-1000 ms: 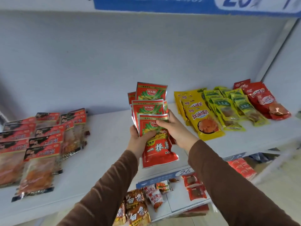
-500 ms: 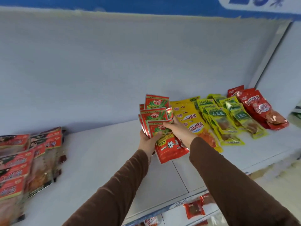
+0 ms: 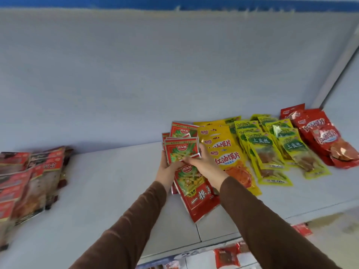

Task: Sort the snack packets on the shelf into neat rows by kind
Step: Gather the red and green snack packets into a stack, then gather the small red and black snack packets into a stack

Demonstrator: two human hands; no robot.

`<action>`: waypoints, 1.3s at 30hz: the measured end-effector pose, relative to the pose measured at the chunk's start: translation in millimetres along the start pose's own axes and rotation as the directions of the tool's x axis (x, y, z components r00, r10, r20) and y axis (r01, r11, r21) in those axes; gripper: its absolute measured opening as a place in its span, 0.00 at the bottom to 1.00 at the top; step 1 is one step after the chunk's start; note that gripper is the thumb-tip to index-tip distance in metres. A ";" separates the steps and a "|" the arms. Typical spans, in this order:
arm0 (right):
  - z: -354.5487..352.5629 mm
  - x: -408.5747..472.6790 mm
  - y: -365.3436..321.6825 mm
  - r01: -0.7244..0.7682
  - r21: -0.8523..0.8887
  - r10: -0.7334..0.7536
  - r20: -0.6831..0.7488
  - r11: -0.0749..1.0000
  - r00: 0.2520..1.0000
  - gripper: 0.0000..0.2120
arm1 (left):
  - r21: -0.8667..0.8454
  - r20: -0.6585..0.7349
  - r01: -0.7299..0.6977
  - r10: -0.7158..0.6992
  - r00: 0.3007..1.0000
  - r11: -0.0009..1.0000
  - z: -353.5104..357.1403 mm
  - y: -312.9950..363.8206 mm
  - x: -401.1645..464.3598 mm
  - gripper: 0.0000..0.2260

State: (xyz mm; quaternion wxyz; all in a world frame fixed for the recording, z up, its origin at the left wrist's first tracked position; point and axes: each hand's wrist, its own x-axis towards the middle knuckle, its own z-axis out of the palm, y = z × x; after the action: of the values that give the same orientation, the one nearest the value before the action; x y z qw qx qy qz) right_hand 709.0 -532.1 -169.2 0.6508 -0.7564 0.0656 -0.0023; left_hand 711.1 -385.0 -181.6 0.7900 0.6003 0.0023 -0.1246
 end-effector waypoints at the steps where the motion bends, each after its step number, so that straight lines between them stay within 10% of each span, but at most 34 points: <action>1: -0.5 1.0 -1.1 0.018 -0.026 -0.017 0.006 1.000 1.000 0.29 | 0.038 -0.052 -0.005 0.007 0.999 0.999 2.9 0.5 0.5 0.26; 5: 0.0 1.1 0.6 0.067 -0.115 -0.070 -0.016 0.991 0.997 0.40 | 0.161 -0.248 -0.007 0.047 0.968 0.987 2.1 -5.4 -3.0 0.41; 17: -7.0 -19.1 -2.5 0.213 -0.447 -0.274 -0.076 0.869 0.959 0.39 | 0.274 -0.219 -0.077 0.141 0.965 0.959 6.5 -4.0 -9.2 0.38; 26: 14.7 -49.2 -28.5 0.430 -0.767 -0.526 0.143 0.476 0.838 0.21 | 0.746 -0.191 -0.094 0.347 0.918 0.659 -53.9 18.9 -54.5 0.29; 32: 81.9 -67.7 -45.3 0.542 -0.745 -0.559 0.276 0.389 0.782 0.15 | 0.951 -0.029 -0.105 0.421 0.906 0.290 -138.1 55.3 -102.8 0.22; 39: 201.6 -97.1 -58.4 0.599 -0.714 -0.546 0.358 0.363 0.757 0.15 | 0.990 -0.006 -0.055 0.418 0.908 0.133 -247.1 90.1 -163.0 0.18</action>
State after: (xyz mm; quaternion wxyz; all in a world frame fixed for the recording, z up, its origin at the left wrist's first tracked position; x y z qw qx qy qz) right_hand 636.3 -315.3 -134.6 0.2012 -0.9366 -0.2268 -0.1759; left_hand 607.2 -96.6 -140.2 0.2203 0.9663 -0.0614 0.1183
